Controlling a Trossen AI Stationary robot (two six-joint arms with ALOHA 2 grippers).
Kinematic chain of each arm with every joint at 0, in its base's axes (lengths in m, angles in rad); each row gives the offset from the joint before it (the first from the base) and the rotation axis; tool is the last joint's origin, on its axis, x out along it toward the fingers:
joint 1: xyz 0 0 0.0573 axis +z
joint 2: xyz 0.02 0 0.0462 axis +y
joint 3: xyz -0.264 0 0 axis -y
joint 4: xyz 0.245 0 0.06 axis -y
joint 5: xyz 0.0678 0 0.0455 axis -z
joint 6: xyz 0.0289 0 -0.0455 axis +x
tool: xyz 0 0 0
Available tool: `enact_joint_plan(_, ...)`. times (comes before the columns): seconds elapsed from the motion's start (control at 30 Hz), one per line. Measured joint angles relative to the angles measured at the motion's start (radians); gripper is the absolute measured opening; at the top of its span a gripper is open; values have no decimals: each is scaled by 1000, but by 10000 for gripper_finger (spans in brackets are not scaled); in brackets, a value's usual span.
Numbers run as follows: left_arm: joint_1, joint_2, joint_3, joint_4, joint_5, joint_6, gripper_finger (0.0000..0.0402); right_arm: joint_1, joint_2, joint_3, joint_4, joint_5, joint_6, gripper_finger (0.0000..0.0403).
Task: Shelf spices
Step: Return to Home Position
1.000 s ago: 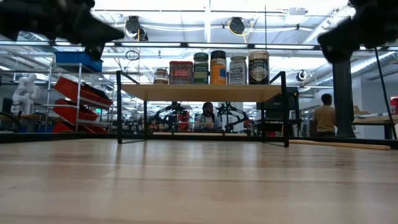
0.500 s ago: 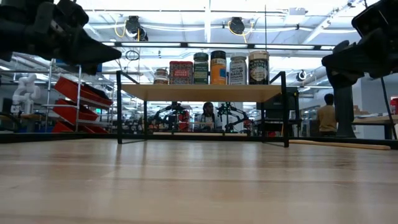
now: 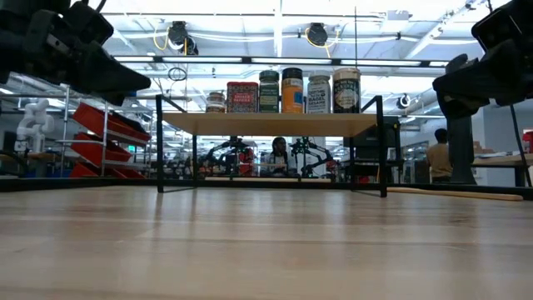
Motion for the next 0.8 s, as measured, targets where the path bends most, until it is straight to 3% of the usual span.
enact_joint_plan(0.57,0,-216,-1,-160,-2,-28,6,0,0,0,-2,-5,9,0)
enact_joint_plan(0.8,0,-268,-96,-96,2,-71,6,0,0,0,-1,-5,16,0)
